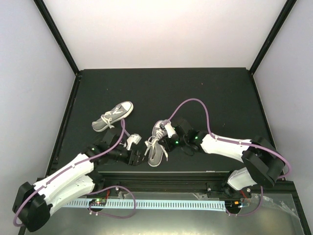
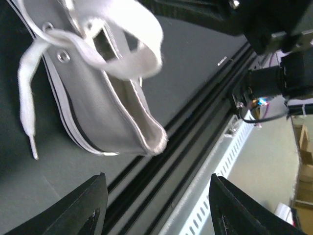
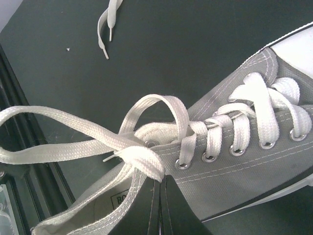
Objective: Tie the shoes
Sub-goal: Wrap the shoelace around the shoelace.
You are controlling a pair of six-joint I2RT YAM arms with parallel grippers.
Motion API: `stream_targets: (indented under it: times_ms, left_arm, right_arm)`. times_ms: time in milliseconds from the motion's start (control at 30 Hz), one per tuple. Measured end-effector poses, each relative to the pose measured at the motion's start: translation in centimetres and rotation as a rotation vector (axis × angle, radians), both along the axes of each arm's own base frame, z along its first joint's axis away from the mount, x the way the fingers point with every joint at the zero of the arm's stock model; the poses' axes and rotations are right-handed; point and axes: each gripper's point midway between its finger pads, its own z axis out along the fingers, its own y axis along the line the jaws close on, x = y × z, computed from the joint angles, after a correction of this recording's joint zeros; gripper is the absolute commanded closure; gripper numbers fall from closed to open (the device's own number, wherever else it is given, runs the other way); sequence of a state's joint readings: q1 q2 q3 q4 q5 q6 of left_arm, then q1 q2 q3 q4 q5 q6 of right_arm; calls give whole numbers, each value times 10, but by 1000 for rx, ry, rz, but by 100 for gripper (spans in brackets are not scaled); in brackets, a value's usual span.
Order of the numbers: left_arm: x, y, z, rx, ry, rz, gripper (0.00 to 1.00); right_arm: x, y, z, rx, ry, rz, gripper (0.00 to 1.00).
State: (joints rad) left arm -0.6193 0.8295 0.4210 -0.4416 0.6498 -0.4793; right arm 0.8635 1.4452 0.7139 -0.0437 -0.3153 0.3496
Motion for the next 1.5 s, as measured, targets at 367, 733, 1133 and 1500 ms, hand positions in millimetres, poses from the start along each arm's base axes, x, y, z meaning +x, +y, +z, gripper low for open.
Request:
stream_targets:
  times_ms: [367, 733, 1133, 1500]
  left_arm:
    - [30, 8, 91, -32, -219, 111, 26]
    - [116, -2, 59, 54, -158, 156, 34]
    - [117, -2, -24, 65, 34, 106, 56]
    - [97, 0, -51, 45, 96, 76, 64]
  right_arm:
    - [0, 0, 2, 5, -6, -1, 98]
    - [3, -1, 10, 15, -30, -14, 98]
    - [3, -1, 9, 12, -26, -12, 98]
    - [3, -1, 6, 7, -21, -12, 98]
